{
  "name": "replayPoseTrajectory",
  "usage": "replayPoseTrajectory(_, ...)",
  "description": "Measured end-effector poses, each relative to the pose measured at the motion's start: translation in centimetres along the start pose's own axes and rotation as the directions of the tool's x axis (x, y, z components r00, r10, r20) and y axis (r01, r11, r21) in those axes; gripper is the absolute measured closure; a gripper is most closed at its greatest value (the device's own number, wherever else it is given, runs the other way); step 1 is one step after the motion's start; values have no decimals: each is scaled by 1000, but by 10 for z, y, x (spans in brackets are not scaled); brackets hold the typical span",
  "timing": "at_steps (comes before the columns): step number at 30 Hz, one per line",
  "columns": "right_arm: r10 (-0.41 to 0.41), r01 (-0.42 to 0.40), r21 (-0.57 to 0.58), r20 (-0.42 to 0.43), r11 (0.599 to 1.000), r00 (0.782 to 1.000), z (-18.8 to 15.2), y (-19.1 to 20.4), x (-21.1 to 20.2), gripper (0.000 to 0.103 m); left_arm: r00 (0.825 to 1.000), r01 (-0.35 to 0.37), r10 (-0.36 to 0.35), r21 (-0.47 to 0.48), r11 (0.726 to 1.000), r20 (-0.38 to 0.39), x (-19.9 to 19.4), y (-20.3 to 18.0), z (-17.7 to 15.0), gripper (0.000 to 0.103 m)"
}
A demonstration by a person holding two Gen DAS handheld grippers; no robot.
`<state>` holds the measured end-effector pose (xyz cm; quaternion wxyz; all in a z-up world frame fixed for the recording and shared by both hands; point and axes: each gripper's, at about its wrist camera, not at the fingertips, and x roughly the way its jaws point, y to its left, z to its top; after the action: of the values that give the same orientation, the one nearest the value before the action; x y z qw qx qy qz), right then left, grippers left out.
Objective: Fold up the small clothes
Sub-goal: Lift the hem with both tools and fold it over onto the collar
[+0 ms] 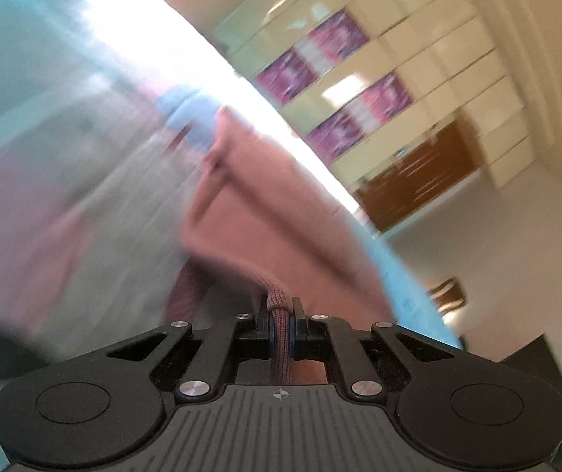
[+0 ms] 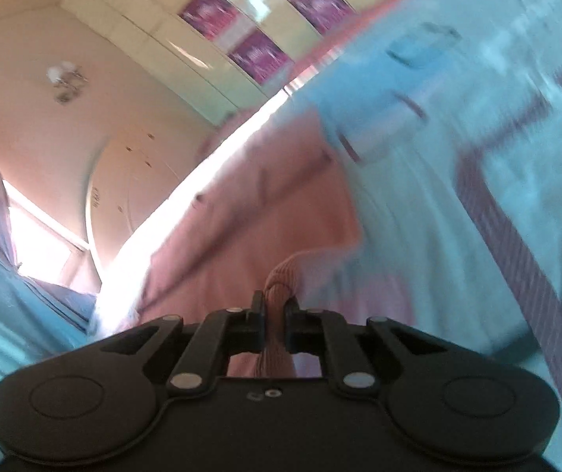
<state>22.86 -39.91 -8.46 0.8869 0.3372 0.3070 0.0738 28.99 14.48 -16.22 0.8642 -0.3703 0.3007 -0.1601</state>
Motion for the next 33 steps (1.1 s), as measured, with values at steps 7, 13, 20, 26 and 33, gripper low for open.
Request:
replayPoseTrajectory(7, 10, -8, -31, 76, 999, 997, 83, 24, 44, 95, 996, 44, -41, -35, 998, 81, 70, -22, 79, 97)
replayPoseTrajectory(13, -14, 13, 31, 44, 999, 999, 150, 23, 127, 95, 999, -16, 17, -12, 1000, 45, 167, -38, 145, 97)
replayPoseTrajectory(20, -70, 77, 104, -69, 992, 995, 193, -12, 240, 95, 990, -135, 133, -40, 990, -44, 277, -12, 182, 97)
replayPoseTrajectory(26, -46, 56, 152, -69, 987, 997, 204, -39, 284, 61, 994, -108, 107, -95, 990, -23, 307, 11, 193, 87)
replayPoseTrajectory(33, -78, 79, -71, 6, 994, 997, 214, -25, 269, 50, 979, -202, 206, 207, 957, 4, 313, -6, 204, 45)
